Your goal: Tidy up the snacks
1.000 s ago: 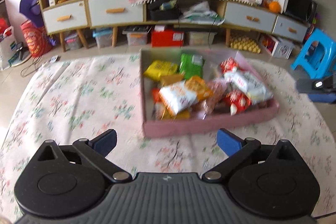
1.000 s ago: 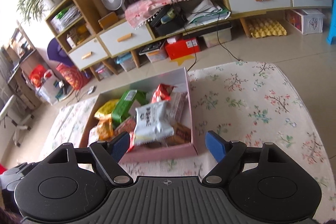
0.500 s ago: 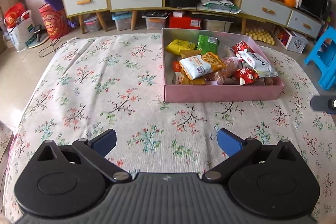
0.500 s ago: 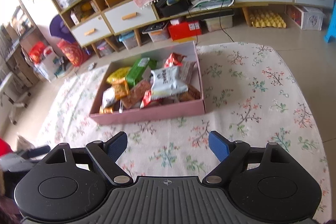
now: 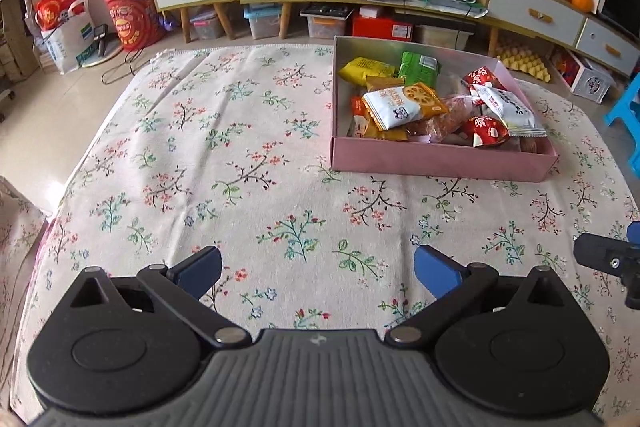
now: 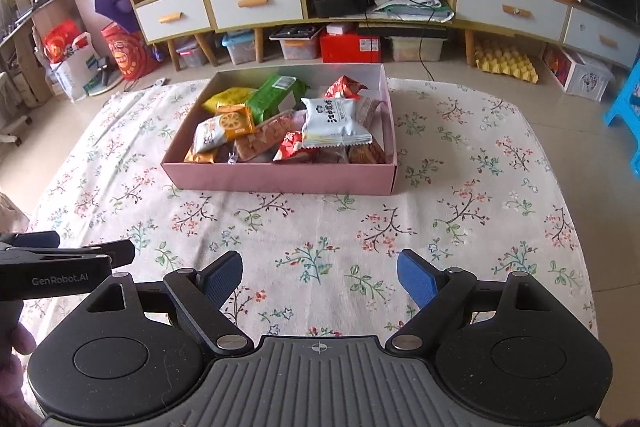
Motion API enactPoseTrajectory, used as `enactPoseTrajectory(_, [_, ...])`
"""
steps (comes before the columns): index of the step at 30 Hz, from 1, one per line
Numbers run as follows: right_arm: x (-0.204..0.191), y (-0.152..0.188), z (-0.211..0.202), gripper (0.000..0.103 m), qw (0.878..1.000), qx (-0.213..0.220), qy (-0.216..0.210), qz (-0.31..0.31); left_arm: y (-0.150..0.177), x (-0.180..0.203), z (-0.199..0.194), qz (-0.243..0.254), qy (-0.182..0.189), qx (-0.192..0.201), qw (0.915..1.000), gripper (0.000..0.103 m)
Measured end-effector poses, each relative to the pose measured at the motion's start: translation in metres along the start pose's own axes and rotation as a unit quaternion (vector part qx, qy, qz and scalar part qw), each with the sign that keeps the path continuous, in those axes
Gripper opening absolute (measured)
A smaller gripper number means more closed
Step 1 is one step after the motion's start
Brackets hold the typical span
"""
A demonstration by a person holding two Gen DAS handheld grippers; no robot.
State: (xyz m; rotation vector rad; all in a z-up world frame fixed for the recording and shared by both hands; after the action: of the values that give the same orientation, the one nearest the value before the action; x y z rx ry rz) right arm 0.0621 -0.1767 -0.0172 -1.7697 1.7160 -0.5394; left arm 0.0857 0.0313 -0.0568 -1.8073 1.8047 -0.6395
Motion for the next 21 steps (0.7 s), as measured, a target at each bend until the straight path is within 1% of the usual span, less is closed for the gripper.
enactPoseTrajectory(6, [0.004, 0.001, 0.003, 0.087, 1.000, -0.005, 0.014, 0.011, 0.006, 0.003, 0.000, 0.001, 0.000, -0.016, 0.9999, 0.103])
enactPoseTrajectory(9, [0.006, 0.002, 0.005, 0.087, 1.000, -0.011, 0.019, 0.017, 0.006, 0.004, -0.002, 0.005, -0.002, -0.014, 0.9999, 0.103])
enactPoseTrajectory(13, [0.007, 0.004, 0.009, 0.087, 0.999, -0.023, 0.016, 0.025, 0.006, 0.007, -0.005, 0.015, -0.007, -0.007, 0.9998, 0.103])
enactPoseTrajectory(21, [0.007, 0.006, 0.013, 0.088, 0.999, -0.030, 0.014, 0.029, 0.007, 0.010, -0.005, 0.020, -0.003, -0.011, 0.9997, 0.103])
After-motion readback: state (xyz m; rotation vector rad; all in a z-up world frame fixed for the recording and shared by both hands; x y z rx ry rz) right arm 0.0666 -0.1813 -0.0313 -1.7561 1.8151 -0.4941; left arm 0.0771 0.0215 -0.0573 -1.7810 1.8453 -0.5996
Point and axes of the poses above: each gripper's, at about its wrist camera, not at the fingertips, and z roughly the way its jaws point, x to its right, y to its underside, the point moved 6 cm from there along z, roughly the way its jaws point, and after that the axes turned 3 degrees about x, right-handed, at the moved point
